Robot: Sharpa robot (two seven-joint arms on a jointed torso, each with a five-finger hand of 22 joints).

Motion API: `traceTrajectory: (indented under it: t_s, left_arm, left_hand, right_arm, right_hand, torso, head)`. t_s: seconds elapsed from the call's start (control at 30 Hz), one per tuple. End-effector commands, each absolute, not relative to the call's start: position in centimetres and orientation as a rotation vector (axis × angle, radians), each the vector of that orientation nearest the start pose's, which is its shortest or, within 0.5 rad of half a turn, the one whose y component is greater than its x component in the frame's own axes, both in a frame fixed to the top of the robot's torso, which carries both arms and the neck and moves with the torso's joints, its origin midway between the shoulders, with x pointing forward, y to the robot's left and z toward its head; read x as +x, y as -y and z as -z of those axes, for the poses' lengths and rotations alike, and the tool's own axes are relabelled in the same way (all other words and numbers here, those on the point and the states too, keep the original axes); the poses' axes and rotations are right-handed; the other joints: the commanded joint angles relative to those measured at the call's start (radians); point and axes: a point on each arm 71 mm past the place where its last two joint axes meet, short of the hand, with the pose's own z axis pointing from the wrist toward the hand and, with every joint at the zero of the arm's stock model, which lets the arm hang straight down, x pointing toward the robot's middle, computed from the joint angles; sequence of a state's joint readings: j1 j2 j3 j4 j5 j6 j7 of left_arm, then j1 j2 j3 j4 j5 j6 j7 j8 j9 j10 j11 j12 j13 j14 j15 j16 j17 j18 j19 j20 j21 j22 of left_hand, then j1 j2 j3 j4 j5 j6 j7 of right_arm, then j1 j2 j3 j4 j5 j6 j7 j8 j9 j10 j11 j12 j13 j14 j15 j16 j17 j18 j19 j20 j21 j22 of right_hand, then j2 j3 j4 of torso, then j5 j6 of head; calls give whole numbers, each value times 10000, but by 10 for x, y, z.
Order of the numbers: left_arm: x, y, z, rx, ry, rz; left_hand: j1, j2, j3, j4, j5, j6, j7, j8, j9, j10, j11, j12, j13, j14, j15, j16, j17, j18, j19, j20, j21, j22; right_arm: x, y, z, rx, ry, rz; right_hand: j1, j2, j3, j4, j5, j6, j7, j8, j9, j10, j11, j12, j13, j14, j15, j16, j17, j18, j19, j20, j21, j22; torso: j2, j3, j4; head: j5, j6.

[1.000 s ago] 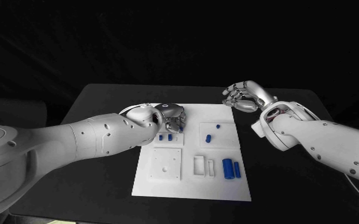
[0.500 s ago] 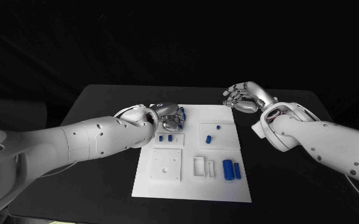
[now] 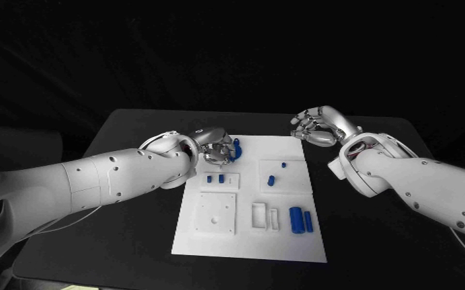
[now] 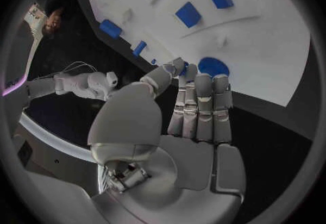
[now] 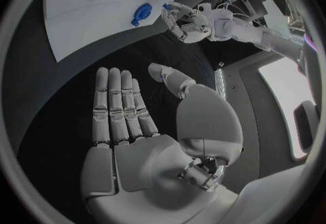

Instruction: Assemble the parts on the task board

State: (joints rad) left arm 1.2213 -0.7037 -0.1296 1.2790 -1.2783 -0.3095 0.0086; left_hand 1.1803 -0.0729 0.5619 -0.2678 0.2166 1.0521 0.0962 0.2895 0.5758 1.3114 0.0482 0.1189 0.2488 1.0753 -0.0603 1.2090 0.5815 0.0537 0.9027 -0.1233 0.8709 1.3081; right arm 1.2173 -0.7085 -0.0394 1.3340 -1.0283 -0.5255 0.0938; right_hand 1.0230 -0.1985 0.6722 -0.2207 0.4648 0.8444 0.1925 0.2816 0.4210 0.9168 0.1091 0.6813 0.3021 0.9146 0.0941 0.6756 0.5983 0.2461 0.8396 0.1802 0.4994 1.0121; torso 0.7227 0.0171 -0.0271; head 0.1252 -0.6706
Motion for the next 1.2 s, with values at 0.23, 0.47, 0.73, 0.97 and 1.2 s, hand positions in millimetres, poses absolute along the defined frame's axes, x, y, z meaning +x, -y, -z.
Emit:
traceTrajectory:
  t_s: [0.23,0.47,0.73,0.97,1.2]
  left_arm:
    - [518,-215,223,841,-18130,6555]
    - [519,-223,227,1121,-18649,6223]
    - [523,-228,228,1384,-18569,5725]
    - [525,-227,229,1564,-18531,5444]
    - [526,-230,229,1492,-18437,5299]
  left_hand:
    - [-42,50,57,19,38,58,13,15,4,83,-6,-15,11,68,-16,57,-7,136,78,-343,40,205]
    - [-28,38,63,-2,37,62,12,13,-1,90,-7,-24,8,62,-16,59,-11,135,71,-345,48,207]
    - [-26,38,66,-10,39,62,13,9,-5,90,-5,-33,5,57,-15,60,-13,133,65,-344,53,207]
    - [-21,45,71,-13,37,63,13,7,-9,92,-5,-39,3,57,-15,63,-14,132,64,-345,59,208]
    - [-20,42,74,-12,40,75,12,10,-10,108,-8,-39,5,61,-16,70,-15,131,65,-346,67,208]
  right_arm:
    - [524,192,173,2128,-14787,-8915]
    - [524,192,173,2130,-14787,-8913]
    - [523,191,173,2124,-14788,-8932]
    - [523,191,173,2124,-14786,-8931]
    - [524,192,173,2126,-14803,-8921]
  right_hand:
    - [-29,38,-19,9,48,21,14,55,-20,-59,-6,49,-21,-97,-8,61,-17,156,-73,-6,-38,13]
    - [-28,38,-18,7,46,21,14,56,-23,-60,-6,52,-26,-98,-8,64,-20,156,-72,-6,-40,15]
    - [-29,38,-19,7,46,21,14,58,-26,-60,-6,56,-32,-99,-8,67,-24,156,-71,-6,-41,17]
    - [-30,38,-19,6,45,21,14,60,-29,-60,-6,60,-37,-99,-8,70,-27,156,-71,-5,-42,19]
    - [-30,38,-18,6,45,21,14,62,-32,-61,-6,62,-41,-100,-8,72,-30,156,-70,-5,-44,20]
  torso:
    - [1,-9,11]
    - [1,0,-15]
    - [-2,-3,5]
    - [-1,3,-11]
    - [-5,3,-17]
  head:
    - [7,-18]
    - [29,-35]
    - [36,-42]
    - [56,-43]
    - [58,-40]
